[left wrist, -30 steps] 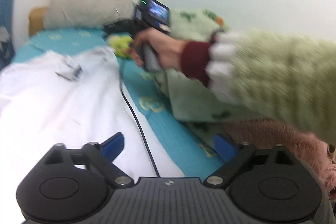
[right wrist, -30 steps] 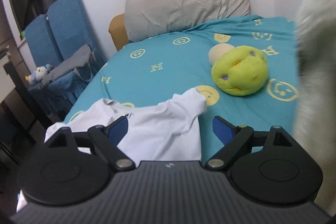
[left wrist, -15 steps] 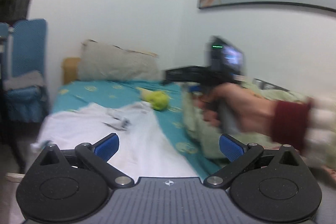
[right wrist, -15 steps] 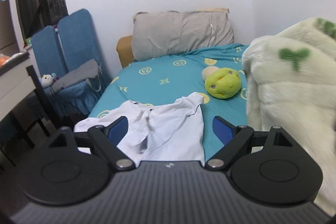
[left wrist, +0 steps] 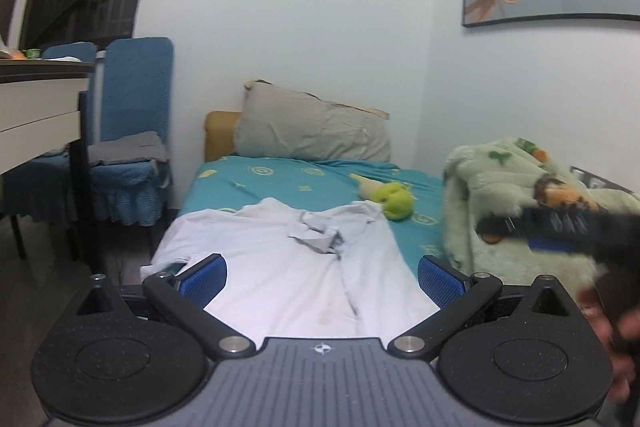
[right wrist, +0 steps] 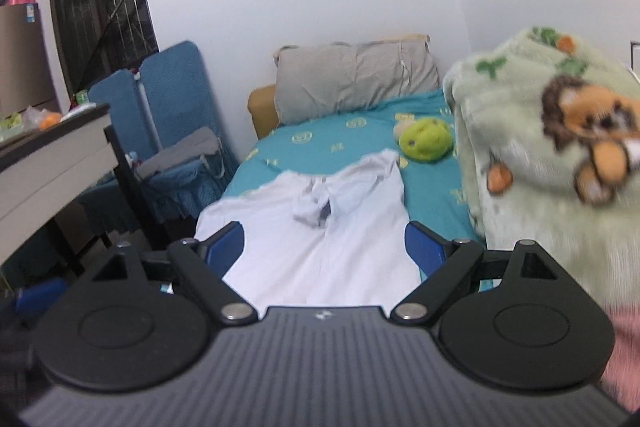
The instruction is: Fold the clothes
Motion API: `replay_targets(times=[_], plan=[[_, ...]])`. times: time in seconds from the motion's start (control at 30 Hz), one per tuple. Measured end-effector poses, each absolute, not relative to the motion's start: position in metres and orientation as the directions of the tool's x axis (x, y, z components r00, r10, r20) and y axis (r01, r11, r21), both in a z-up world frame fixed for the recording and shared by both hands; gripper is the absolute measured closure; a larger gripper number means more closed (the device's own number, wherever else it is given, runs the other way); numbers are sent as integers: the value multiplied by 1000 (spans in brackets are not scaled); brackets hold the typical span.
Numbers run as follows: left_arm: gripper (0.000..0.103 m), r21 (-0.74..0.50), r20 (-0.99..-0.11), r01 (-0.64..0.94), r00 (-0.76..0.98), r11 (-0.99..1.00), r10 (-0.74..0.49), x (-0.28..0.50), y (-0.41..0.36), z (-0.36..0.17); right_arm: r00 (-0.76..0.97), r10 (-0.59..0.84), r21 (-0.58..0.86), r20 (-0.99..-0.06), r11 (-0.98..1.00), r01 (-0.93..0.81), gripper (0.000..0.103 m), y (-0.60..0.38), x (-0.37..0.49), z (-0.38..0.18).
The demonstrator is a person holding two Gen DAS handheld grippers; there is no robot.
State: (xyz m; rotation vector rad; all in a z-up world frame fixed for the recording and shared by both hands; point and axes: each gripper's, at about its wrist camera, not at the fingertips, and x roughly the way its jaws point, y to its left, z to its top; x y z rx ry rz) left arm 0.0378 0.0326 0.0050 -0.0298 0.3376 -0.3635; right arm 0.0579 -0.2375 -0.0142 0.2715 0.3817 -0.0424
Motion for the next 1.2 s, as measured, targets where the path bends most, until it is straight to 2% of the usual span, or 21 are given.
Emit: replay_targets(times=[0.17,0.53,0.97,1.1,1.2], plan=[[0,-111,-330,296,889,949,-316,45,36,1,935,9,184,-355,981,60,14,-225,55,-24],[0,-138,-391,231,880,963,-268,60,37,-11,930,12,181,-367,982,59,14,-221,59,-31],[0,-163,-451,216,852,963,-268,78,41,-21,924,2,205,-381,975,82,14,-225,60,-32],[0,-280,-531,140,802,950,-275,129,58,-22,911,12,229,-413,969,91,14,-228,65,-37],[0,-420,-608,-12,746,907,-271,187,89,-33,897,22,255,-441,962,101,14,-232,72,-44]])
